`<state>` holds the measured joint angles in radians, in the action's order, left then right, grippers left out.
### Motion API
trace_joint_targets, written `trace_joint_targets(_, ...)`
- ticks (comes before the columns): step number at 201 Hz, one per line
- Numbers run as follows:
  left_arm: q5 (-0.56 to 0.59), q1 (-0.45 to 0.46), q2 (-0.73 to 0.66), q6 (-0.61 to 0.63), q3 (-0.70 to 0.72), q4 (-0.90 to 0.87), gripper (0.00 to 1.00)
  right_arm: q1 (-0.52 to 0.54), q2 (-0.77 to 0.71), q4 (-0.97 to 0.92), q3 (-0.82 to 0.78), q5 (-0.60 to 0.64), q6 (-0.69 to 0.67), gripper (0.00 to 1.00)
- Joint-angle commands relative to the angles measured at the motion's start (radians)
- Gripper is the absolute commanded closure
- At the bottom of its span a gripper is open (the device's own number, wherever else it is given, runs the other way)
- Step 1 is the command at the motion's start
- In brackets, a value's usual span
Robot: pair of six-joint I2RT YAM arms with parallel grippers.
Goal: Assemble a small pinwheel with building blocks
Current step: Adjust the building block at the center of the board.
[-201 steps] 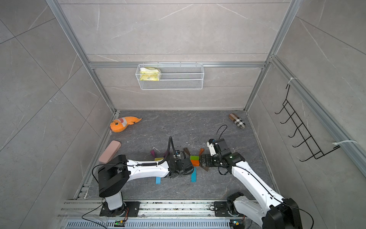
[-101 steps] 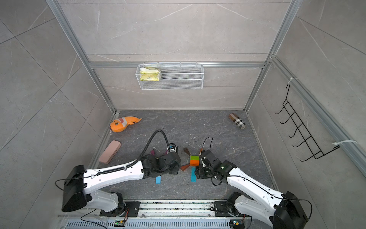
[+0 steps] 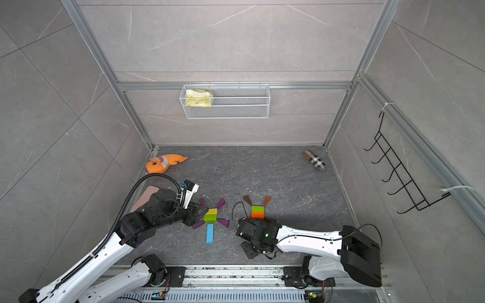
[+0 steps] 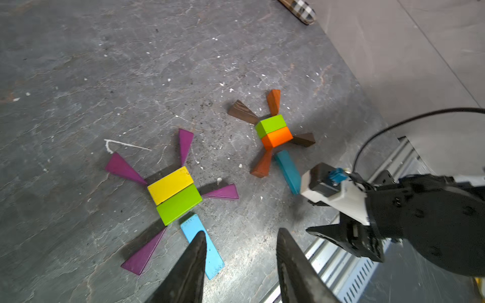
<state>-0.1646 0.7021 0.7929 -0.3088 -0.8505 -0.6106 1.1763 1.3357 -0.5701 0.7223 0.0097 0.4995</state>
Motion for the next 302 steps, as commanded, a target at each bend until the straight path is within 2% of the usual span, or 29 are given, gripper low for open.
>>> trace_joint_targets(1, -0.066, -0.004, -0.035, 0.071, 0.010, -0.033, 0.55, 0.016, 0.032, -0.006, 0.041, -0.068, -0.174, 0.45)
trace_joint_targets(13, -0.049, -0.005, -0.042, 0.083, 0.011, -0.042, 0.54, 0.018, 0.037, -0.005, 0.048, -0.088, -0.199, 0.45)
trace_joint_targets(27, -0.040, -0.005, -0.039, 0.094, 0.012, -0.042, 0.54, 0.020, 0.047, -0.026, 0.062, -0.055, -0.201, 0.45)
trace_joint_targets(60, -0.046, -0.006, -0.015, 0.116, 0.013, -0.023, 0.54, 0.009, 0.091, -0.057, 0.067, 0.000, -0.104, 0.45)
trace_joint_targets(113, -0.062, -0.012, 0.032, 0.140, 0.011, -0.007, 0.54, 0.007, 0.126, -0.063, 0.068, 0.053, -0.063, 0.44)
trace_joint_targets(175, -0.081, -0.022, 0.032, 0.139, 0.016, 0.004, 0.54, -0.033, 0.132, -0.080, 0.074, 0.052, -0.075, 0.43)
trace_joint_targets(302, -0.096, -0.026, 0.042, 0.137, 0.016, 0.005, 0.51, -0.046, 0.132, -0.081, 0.077, 0.060, -0.079, 0.41)
